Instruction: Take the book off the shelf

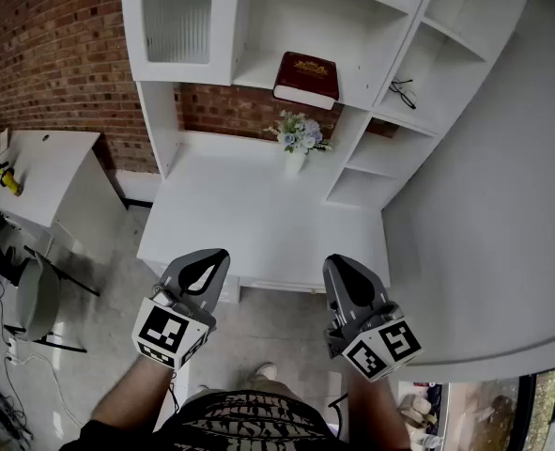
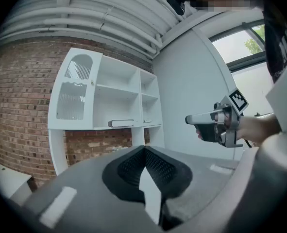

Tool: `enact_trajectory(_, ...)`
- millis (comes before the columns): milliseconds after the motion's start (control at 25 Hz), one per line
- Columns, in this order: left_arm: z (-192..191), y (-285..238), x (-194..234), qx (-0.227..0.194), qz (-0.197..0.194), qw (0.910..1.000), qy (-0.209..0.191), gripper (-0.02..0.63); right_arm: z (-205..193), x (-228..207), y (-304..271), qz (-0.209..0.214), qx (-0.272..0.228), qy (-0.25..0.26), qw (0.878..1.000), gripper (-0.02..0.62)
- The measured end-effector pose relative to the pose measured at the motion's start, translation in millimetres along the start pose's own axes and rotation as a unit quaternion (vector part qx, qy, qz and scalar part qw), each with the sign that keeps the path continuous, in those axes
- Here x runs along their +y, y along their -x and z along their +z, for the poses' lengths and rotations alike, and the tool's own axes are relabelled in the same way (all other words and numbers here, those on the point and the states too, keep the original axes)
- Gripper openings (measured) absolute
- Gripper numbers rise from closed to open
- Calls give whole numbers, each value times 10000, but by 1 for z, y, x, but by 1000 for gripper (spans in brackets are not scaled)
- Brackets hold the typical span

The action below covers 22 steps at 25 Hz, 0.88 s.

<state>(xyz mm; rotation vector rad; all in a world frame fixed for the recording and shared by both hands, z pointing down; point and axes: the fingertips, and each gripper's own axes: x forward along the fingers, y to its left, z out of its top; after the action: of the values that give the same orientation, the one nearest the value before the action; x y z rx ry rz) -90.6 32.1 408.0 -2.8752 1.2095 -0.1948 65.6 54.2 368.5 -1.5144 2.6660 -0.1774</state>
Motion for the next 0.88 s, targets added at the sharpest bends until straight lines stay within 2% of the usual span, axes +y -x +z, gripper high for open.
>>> enact_trajectory(160,-63,-11,-18,676,-95,9972,296,0,-29,-9,1,83,272,-265,9992,58)
enact_trajectory(280,-81,-3,-35,850,-131,9952,458,0,-41,-10,8,131,356,-377,9986,58)
enact_trajectory(480,-58,-1,-31,676,132,9973,274,0,-42,-17,12,245,343,-336,9985,51)
enact_trajectory(880,5,-13,-31,-20,634,9980,-71,0,-16,-43,28,517,157,-104,9985,38)
